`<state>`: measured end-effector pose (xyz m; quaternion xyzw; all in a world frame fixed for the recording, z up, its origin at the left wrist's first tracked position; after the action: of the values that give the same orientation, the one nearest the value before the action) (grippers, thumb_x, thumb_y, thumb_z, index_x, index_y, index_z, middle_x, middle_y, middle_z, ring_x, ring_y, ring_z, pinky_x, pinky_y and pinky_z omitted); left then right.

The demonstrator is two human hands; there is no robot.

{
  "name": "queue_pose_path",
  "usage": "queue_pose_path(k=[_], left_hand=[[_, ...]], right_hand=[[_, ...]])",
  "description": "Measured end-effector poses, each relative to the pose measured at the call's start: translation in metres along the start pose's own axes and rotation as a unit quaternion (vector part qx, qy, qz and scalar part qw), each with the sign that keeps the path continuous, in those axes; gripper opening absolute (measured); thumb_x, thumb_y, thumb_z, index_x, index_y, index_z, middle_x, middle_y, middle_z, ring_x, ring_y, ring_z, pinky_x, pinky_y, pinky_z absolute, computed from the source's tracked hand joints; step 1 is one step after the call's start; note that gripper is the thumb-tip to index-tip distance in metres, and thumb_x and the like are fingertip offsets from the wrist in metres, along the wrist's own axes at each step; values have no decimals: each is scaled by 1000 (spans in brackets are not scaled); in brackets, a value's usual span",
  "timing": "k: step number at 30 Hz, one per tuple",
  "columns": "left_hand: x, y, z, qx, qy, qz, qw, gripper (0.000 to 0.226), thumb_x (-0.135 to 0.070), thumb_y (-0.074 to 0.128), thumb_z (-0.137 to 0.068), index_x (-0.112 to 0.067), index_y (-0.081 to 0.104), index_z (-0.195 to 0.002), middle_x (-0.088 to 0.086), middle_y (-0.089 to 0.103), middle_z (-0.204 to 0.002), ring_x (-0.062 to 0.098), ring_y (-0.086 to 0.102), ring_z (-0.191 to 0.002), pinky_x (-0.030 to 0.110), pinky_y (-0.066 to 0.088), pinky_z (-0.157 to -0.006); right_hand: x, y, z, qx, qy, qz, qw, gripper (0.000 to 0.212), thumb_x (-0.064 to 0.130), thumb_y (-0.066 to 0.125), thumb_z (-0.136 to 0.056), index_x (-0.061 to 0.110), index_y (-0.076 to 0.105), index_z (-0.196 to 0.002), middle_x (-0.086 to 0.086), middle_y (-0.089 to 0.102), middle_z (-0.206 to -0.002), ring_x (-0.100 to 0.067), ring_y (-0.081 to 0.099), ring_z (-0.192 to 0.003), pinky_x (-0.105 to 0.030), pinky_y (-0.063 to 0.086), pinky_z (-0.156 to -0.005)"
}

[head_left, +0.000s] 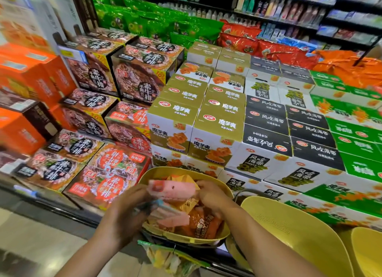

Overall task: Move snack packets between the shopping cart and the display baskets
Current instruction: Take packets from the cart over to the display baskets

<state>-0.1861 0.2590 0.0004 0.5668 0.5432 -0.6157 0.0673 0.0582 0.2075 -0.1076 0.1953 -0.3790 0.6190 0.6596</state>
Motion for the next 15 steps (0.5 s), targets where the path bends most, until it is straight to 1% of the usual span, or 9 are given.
queue_pose_path(k=[2, 3, 5, 7, 8, 9, 11, 13, 15], left_hand=[[6, -25, 10, -91, -61, 19, 994, 27, -8, 86, -80, -29, 70, -88, -18, 69, -103, 1, 66, -92, 23, 54, -73], [8, -34, 15, -130, -80, 20, 988, 31, -7, 87, -78, -30, 68, -85, -16, 69, -99, 2, 65, -88, 24, 52, -71], [7, -52, 24, -190, -74, 24, 979, 29, -9, 86, -78, -30, 66, -85, -10, 67, -92, 6, 63, -82, 21, 46, -66], [9, -66, 32, -226, -76, 67, 969, 21, -13, 85, -83, -25, 69, -88, -6, 68, -88, 6, 62, -78, 19, 44, -63], [11, -72, 36, -238, -79, 82, 965, 16, -16, 83, -85, -22, 70, -89, -6, 67, -86, 4, 61, -74, 18, 44, -62], [13, -77, 40, -253, -84, 84, 960, 14, -17, 82, -86, -21, 70, -89, -6, 67, -83, 1, 59, -71, 16, 43, -60], [16, -86, 46, -277, -96, 65, 954, 15, -23, 83, -86, -21, 70, -90, -7, 66, -79, -1, 55, -65, 17, 42, -58], [16, -93, 51, -298, -97, 70, 947, 19, -36, 80, -84, -21, 69, -90, -6, 65, -78, 6, 55, -64, 25, 43, -58], [17, -98, 55, -324, -107, 96, 935, 27, -46, 78, -80, -22, 69, -89, -3, 65, -79, 11, 54, -64, 32, 42, -59]], right_hand=[[-4, 11, 0, 6, 8, -59, 998, 31, 9, 82, -84, 22, 74, -111, 3, 82, -91, -18, 79, -82, -36, 66, -68], [-6, 16, 1, 3, 2, -70, 998, 32, 4, 82, -83, 19, 74, -109, 1, 82, -90, -18, 79, -79, -35, 64, -65], [-9, 27, 4, -15, -30, -35, 999, 28, 3, 85, -80, 18, 75, -101, 0, 80, -86, -18, 76, -75, -30, 59, -63], [-11, 40, 7, -30, -56, 28, 998, 23, 11, 87, -80, 24, 72, -91, 7, 77, -82, -10, 70, -71, -24, 56, -62], [-14, 45, 7, -41, -58, 57, 996, 22, 16, 87, -81, 26, 71, -92, 10, 76, -85, -8, 70, -73, -23, 56, -64], [-13, 47, 8, -62, -56, 90, 992, 21, 21, 87, -83, 26, 72, -97, 9, 76, -92, -10, 71, -80, -25, 57, -68], [-10, 50, 6, -102, -56, 147, 982, 28, 27, 84, -88, 19, 74, -113, -1, 78, -108, -22, 73, -100, -32, 59, -84], [-5, 48, 8, -127, -57, 135, 981, 35, 29, 79, -93, 16, 72, -125, -5, 76, -120, -27, 70, -112, -37, 57, -95], [1, 41, 16, -147, -61, 106, 982, 36, 31, 77, -95, 15, 69, -127, -1, 74, -121, -28, 69, -116, -38, 56, -97]])
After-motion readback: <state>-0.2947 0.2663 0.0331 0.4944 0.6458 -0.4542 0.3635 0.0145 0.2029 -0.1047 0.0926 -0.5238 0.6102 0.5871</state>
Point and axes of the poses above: each hand's wrist, its own z-axis away from the middle knuckle, its own y-axis out of the palm, x = y × z, the point moved 7 cm from there along -z, towards the middle knuckle
